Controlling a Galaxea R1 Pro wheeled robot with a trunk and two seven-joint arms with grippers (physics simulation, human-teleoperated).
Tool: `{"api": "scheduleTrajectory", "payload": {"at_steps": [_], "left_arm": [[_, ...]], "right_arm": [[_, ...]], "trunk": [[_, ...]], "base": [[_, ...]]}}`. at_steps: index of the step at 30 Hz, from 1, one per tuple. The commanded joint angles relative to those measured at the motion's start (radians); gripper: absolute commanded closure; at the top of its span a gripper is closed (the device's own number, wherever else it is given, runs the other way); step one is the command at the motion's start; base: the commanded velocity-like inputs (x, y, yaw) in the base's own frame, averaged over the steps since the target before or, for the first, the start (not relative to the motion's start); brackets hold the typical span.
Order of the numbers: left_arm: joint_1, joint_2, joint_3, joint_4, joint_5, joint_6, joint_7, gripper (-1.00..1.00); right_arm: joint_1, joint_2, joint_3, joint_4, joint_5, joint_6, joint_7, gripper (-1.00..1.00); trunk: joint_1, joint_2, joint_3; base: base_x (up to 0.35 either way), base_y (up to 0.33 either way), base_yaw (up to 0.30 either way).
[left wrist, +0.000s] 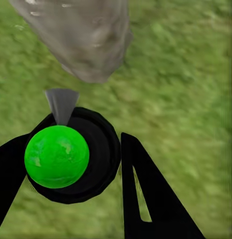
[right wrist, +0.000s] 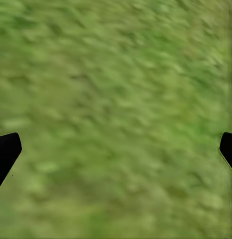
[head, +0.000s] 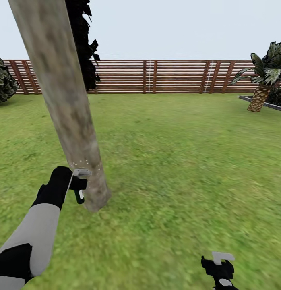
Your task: In the garden, pick up the pesticide atomizer on the floor and spray pesticide onto both trees until each tree trunk is fully covered.
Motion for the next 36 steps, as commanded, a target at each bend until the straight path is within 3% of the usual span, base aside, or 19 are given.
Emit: {"api": "scheduleTrajectory", "payload": {"at_steps": [1,10,22,36], "left_arm": [[-0.001,0.000,0.002,-0.001,-0.011,0.003,-0.010,1.00],[-0.001,0.000,0.006,-0.003,-0.013,0.003,-0.009,1.00],[-0.001,0.000,0.006,-0.003,-0.014,0.003,-0.009,1.00],[-0.001,0.001,0.007,-0.003,-0.016,0.001,-0.007,1.00]], "right_arm": [[-0.001,0.000,-0.004,0.001,0.004,-0.003,-0.001,-1.00],[-0.001,0.002,-0.004,0.001,0.004,-0.003,-0.001,-1.00],[-0.001,0.002,-0.004,0.001,0.004,-0.003,-0.001,-1.00],[-0.001,0.000,-0.004,0.001,0.004,-0.003,-0.001,-1.00]], "trunk": [[0.000,0.000,-0.001],[0.000,0.000,-0.001],[0.000,0.000,-0.001],[0.000,0.000,-0.001]], "base": [[0.000,-0.273,0.000],[0.000,-0.273,0.023],[0.010,-0.273,0.248],[0.107,-0.273,0.015]]}}
